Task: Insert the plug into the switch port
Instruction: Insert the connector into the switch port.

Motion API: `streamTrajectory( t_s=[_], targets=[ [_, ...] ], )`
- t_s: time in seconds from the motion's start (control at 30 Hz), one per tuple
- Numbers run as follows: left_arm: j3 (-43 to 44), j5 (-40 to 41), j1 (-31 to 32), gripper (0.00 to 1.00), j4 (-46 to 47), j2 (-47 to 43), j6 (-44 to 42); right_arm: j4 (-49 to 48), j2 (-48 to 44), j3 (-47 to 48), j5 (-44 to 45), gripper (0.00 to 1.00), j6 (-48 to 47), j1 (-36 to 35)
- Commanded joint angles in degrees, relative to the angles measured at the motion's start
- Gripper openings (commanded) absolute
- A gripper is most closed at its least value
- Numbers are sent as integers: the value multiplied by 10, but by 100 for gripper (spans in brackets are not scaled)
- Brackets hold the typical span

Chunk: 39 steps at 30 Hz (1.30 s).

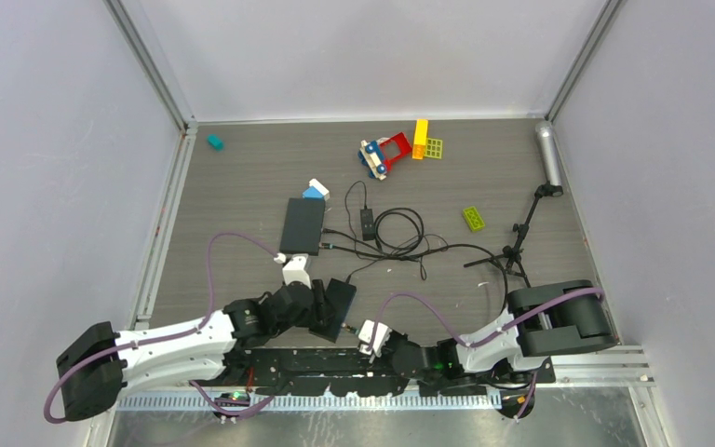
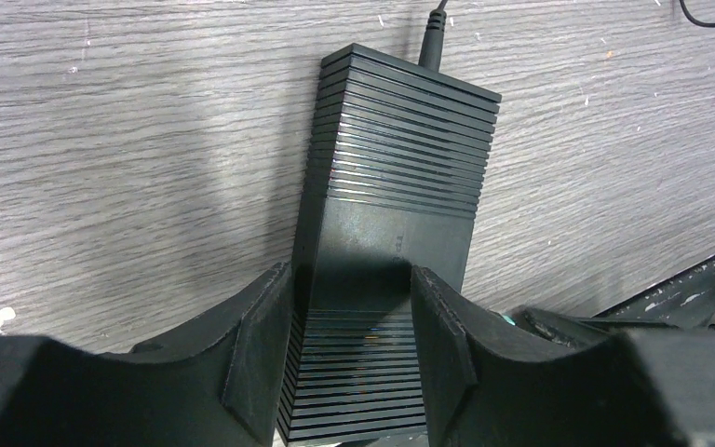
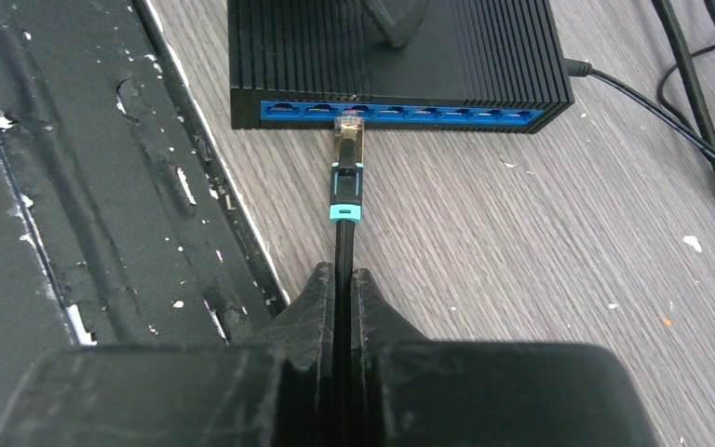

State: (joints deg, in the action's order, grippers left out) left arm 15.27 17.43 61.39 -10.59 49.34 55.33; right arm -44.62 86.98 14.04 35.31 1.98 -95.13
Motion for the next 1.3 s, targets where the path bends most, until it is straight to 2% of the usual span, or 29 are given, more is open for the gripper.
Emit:
streamTrajectory(
  t_s=[0.0, 0.3, 0.67, 0.83, 1.27],
  targets=[
    [-7, -13, 2, 49, -4, 14, -1, -35, -14, 10, -42, 0, 7, -2],
    [-10, -11, 2, 48, -2, 16, 2, -19, -24, 10, -20, 0, 13, -2],
    [-12, -21, 2, 49, 20, 37, -5, -20, -22, 10, 121, 0, 48, -2],
    [-13, -25, 2, 49, 30, 46, -5, -21, -26, 7, 107, 0, 50, -1],
    [-14, -30, 2, 48, 35, 50, -4, -91, -5, 0, -16, 1, 24, -1]
  ],
)
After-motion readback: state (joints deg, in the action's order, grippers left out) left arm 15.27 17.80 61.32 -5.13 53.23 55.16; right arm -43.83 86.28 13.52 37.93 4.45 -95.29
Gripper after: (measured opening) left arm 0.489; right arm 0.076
